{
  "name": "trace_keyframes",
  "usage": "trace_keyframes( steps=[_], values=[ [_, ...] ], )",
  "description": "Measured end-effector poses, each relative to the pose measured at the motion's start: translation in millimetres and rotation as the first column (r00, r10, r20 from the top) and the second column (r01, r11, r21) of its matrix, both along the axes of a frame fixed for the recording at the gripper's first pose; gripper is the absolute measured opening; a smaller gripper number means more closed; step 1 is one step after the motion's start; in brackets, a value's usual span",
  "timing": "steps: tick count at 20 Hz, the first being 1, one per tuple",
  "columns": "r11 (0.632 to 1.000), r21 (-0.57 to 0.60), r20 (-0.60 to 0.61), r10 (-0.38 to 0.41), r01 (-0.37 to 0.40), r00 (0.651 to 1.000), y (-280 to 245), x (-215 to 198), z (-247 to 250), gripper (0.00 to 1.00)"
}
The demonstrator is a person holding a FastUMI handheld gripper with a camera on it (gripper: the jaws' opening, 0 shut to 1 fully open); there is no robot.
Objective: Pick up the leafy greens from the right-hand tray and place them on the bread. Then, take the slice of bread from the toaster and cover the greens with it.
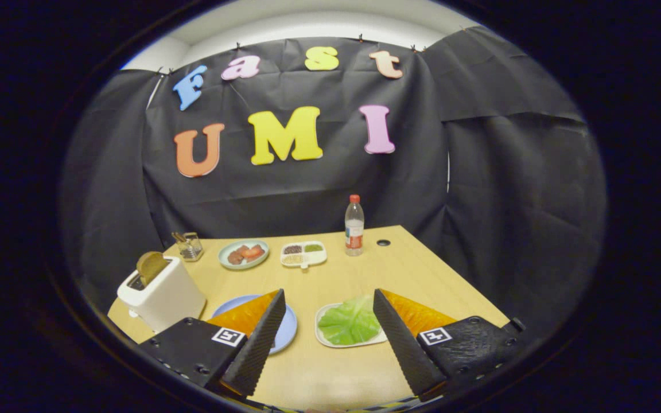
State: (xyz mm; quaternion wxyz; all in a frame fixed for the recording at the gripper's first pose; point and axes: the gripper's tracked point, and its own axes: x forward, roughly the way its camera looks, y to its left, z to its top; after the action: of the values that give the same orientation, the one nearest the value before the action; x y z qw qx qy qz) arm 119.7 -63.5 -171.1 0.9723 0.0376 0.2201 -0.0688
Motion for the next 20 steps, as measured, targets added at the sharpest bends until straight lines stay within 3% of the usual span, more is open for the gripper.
trace_keyframes(
  steps=[5,9,15,20],
  values=[
    [0.995,0.088,-0.123,-0.040,0.051,0.992,-34.0,35.4,-57.9,0.95],
    [0.994,0.075,-0.212,-0.062,0.080,0.975,-62.7,65.6,-94.9,0.96],
    [0.990,0.124,-0.316,-0.026,0.068,0.948,-70.7,97.8,-138.1,0.97],
    [0.996,0.056,-0.398,-0.037,0.065,0.917,-79.1,108.6,-159.4,0.97]
  ],
)
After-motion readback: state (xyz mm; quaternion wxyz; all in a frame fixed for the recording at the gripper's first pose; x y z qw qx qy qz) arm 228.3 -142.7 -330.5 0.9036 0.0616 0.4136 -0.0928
